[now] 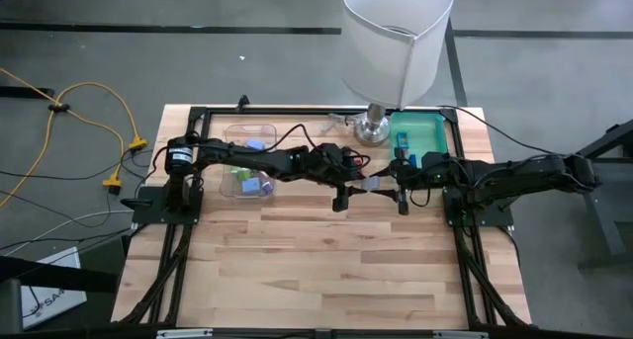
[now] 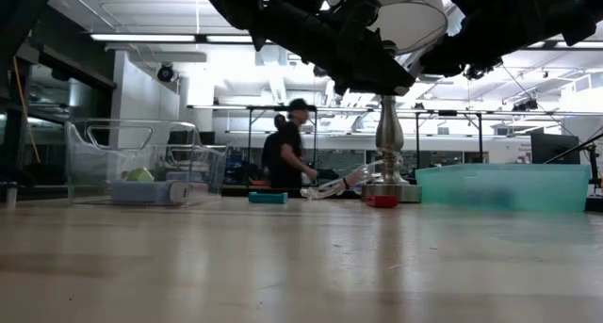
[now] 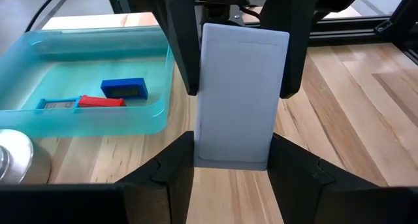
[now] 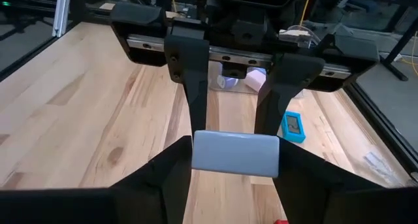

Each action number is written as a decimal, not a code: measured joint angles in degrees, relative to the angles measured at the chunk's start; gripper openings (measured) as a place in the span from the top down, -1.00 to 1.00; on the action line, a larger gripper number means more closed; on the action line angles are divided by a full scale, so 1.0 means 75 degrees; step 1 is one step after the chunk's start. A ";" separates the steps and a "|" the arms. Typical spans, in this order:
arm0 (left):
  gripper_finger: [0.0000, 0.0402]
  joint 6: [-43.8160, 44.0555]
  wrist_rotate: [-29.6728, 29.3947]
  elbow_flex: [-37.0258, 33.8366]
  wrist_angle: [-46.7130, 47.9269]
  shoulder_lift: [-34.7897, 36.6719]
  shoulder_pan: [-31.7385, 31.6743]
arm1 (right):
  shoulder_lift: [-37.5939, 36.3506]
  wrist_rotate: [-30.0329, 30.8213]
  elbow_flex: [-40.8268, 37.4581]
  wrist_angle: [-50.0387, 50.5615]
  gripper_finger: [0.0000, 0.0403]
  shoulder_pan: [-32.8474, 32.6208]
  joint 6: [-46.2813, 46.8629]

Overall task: Pick & Place Office items
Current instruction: Put the white mini digital clock into the light blue bin

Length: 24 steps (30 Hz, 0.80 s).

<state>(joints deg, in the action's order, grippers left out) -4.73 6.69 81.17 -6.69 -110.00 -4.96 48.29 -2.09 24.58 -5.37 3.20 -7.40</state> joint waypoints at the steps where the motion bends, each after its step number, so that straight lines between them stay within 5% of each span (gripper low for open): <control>1: 0.21 0.0000 0.0000 0.0000 -0.0002 0.0000 0.0001 | 0.0000 -0.0003 0.0000 0.0000 0.09 0.0000 0.0014; 24: 0.18 0.0009 -0.0004 0.0000 0.0001 0.0000 0.0001 | 0.0000 0.0040 0.0000 0.0015 0.24 0.0003 0.0033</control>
<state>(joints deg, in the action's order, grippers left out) -4.66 6.66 81.17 -6.68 -110.00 -4.95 48.29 -1.79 24.58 -5.26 3.22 -7.15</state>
